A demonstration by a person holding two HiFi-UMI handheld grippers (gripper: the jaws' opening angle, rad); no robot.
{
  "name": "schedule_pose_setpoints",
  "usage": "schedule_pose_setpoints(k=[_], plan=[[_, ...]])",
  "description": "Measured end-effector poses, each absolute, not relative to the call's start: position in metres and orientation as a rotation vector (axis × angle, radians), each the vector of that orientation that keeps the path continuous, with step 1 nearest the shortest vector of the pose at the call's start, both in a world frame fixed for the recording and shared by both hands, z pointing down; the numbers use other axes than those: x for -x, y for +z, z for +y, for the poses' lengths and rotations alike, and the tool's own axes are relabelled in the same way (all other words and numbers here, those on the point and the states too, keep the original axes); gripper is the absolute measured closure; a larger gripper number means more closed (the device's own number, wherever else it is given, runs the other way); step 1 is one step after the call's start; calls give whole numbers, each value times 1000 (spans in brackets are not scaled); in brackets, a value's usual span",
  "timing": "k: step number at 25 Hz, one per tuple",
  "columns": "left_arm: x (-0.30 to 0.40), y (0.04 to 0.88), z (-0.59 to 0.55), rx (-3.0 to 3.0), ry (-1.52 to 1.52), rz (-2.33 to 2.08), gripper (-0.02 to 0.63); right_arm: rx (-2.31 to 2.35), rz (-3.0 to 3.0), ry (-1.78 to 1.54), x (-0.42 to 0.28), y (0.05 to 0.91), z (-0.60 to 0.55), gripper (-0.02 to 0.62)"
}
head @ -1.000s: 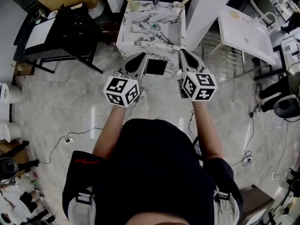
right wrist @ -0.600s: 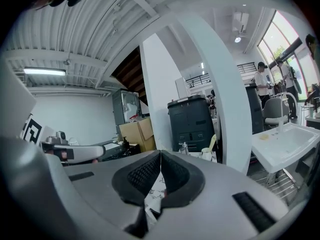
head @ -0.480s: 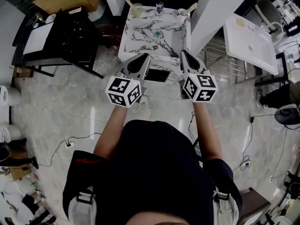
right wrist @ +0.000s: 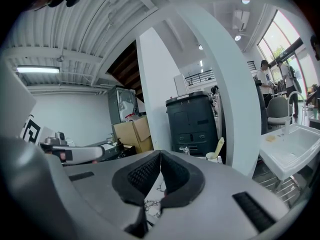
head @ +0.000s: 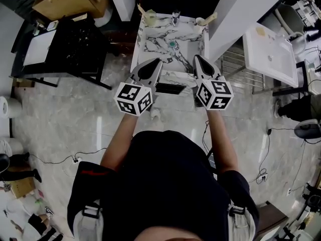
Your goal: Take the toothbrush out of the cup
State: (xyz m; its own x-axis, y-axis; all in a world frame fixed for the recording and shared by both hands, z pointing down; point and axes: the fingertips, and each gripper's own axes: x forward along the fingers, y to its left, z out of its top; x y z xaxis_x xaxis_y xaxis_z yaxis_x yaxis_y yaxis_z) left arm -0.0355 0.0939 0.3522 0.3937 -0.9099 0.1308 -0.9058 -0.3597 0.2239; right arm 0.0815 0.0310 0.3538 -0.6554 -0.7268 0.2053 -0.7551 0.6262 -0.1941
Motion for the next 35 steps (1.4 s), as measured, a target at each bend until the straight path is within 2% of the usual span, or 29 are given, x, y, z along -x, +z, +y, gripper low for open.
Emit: schedule_pose_setpoints(k=[22, 35], plan=[[98, 362, 19, -2423, -56, -1480, 574, -1350, -2655, 395, -26, 355, -38, 561], [101, 373, 3, -2433, -30, -1418, 574, -1393, -2627, 433, -25, 365, -54, 561]])
